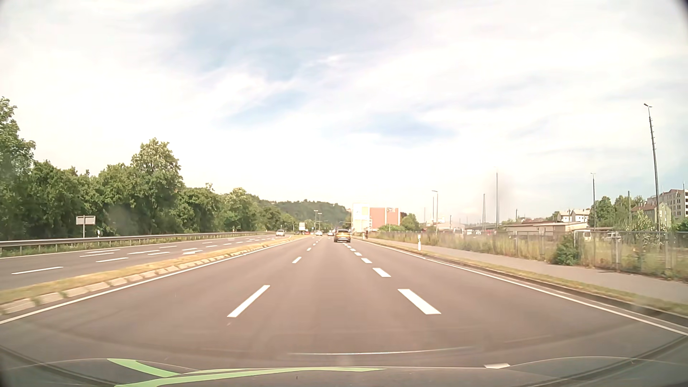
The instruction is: Follow the waypoints while adhering to traffic rules and regulations
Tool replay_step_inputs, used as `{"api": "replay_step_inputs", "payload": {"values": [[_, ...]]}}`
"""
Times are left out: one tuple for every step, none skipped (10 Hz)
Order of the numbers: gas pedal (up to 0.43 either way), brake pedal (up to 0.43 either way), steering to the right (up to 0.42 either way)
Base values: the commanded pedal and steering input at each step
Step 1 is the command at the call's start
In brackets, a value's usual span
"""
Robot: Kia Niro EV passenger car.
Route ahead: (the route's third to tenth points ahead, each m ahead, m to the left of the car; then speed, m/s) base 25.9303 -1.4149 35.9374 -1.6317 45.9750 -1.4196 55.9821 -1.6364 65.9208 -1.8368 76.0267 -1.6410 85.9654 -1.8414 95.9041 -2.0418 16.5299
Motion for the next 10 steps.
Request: {"api": "replay_step_inputs", "payload": {"values": [[0.047,0.0,0.003],[0.047,0.0,0.003],[0.047,0.0,0.003],[0.047,0.0,0.003],[0.047,0.0,0.003],[0.047,0.0,0.003],[0.047,0.0,0.003],[0.047,0.0,0.003],[0.047,0.0,0.002],[0.047,0.0,0.003]]}}
